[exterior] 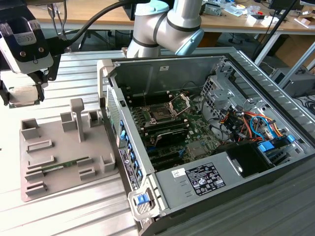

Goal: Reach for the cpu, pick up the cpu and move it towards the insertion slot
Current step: 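Pick up the cpu and move it towards the insertion slot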

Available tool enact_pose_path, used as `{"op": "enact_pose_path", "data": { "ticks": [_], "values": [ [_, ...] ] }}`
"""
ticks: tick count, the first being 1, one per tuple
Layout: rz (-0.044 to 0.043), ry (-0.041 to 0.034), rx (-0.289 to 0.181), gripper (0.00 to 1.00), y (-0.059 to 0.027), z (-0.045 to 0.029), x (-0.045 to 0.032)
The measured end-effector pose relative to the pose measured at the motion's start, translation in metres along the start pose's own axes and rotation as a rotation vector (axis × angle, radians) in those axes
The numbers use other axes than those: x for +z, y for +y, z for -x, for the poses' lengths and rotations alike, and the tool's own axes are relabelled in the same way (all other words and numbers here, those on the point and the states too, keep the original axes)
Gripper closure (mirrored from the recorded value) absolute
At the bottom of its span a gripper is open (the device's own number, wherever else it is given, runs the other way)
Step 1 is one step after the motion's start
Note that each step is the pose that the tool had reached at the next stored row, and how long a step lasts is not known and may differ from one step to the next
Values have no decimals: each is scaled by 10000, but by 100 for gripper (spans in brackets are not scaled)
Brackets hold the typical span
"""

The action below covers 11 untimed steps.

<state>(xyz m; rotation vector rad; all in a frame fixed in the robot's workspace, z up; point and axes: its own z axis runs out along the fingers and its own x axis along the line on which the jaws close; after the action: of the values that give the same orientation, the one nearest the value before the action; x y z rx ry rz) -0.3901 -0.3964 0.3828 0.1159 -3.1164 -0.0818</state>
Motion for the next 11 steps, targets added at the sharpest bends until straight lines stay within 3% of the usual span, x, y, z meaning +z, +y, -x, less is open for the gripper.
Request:
{"op": "enact_pose_path", "data": {
  "ticks": [11],
  "values": [
    [1, 20, 1, 45, 4, 10, -83]
  ]
}}
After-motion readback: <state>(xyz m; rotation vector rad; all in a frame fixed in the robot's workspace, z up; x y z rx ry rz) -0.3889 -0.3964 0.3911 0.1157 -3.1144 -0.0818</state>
